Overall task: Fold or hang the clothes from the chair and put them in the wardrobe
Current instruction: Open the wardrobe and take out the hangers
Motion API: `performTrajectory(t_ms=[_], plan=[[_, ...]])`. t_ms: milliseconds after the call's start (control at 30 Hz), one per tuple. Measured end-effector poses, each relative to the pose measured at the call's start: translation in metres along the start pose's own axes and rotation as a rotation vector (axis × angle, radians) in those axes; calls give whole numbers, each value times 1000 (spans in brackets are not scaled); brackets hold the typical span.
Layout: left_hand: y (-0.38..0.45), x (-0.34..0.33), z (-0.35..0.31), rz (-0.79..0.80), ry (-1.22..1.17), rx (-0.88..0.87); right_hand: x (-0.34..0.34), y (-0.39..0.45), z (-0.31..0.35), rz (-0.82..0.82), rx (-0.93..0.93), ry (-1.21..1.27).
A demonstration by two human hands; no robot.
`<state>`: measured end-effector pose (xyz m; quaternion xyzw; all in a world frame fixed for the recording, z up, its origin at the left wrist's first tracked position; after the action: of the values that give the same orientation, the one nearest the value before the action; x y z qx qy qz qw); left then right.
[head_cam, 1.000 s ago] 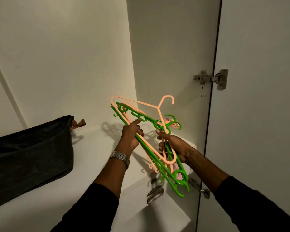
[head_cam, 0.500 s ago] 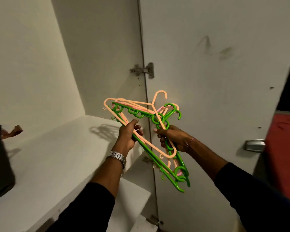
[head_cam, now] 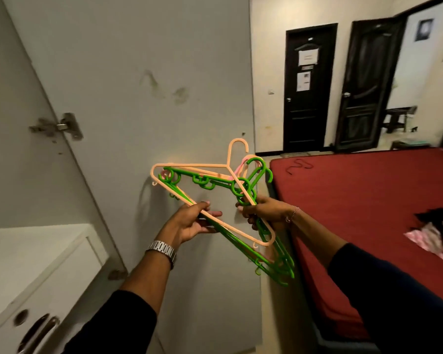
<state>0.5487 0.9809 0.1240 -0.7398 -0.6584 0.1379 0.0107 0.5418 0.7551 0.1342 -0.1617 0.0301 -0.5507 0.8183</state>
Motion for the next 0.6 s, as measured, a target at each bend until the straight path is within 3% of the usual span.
performTrajectory(t_ms=[400, 600], plan=[[83, -281, 68, 304, -121, 109, 248, -102, -82, -282, -102, -31], [115, -382, 100, 352, -246, 168, 337, -122, -116, -490, -142, -234]])
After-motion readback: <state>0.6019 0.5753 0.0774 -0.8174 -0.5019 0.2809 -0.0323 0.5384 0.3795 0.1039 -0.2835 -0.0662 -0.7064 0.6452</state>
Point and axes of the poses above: each hand's wrist, its own y-axis towards the middle knuckle, its own x-axis out of the back of the hand, z = x × y, the point moved 3 cm from there along y, towards the middle knuckle, and after that the axes turned 6 degrees about -x, right-handed, at the moved point
